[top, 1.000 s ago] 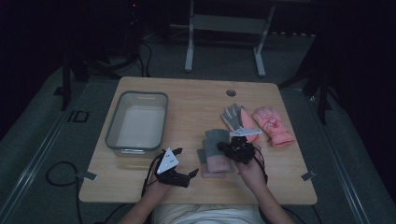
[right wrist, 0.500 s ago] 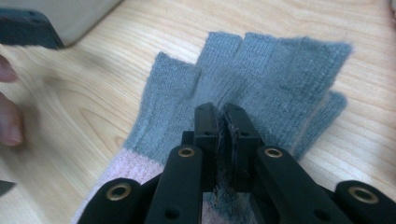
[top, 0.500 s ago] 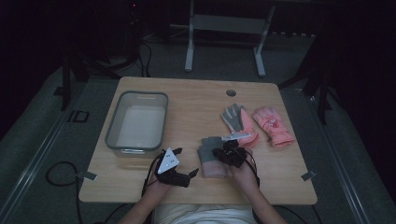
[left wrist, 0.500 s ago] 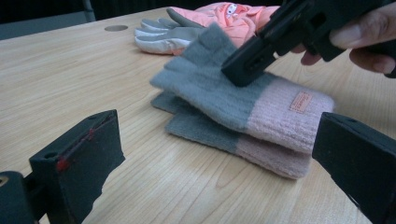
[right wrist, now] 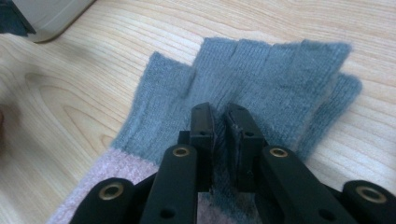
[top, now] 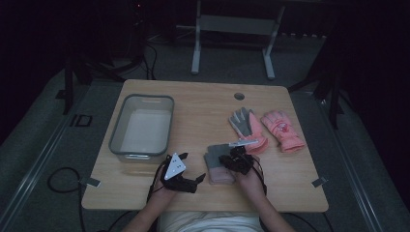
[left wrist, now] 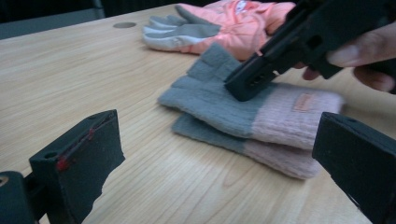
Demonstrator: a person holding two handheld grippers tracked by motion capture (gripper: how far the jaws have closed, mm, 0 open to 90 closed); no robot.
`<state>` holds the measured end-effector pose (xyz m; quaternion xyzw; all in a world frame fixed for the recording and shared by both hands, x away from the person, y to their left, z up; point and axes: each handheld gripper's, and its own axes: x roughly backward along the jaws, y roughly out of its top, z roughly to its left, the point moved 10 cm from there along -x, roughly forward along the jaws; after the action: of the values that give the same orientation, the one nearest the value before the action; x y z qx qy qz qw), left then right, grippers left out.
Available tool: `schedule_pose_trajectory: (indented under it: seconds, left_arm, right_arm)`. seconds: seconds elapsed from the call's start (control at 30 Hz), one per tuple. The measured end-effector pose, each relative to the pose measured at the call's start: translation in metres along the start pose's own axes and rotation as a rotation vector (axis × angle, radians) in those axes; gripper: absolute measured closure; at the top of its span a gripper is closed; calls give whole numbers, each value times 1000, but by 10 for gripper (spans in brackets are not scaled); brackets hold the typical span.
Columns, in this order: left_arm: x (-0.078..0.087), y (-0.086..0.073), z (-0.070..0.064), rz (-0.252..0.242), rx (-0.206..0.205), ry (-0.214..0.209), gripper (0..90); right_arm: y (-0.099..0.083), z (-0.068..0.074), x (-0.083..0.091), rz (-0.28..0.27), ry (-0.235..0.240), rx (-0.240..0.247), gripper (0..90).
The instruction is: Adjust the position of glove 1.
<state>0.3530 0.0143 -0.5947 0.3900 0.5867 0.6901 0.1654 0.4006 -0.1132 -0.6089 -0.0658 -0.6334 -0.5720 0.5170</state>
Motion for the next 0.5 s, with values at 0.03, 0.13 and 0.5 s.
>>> schedule_pose_trajectory:
  seconds: [0.03, 0.13, 0.5]
  left_arm:
    - [-1, 0, 1, 10, -7, 27, 12]
    - [-2, 0, -3, 1, -58, 17, 12]
    - [-8, 0, -27, 149, -7, -83, 56]
  right_arm:
    - [-1, 0, 0, -3, -4, 2, 799]
    - [1, 0, 3, -15, 0, 0, 730]
    - [41, -30, 45, -141, -47, 11, 642]
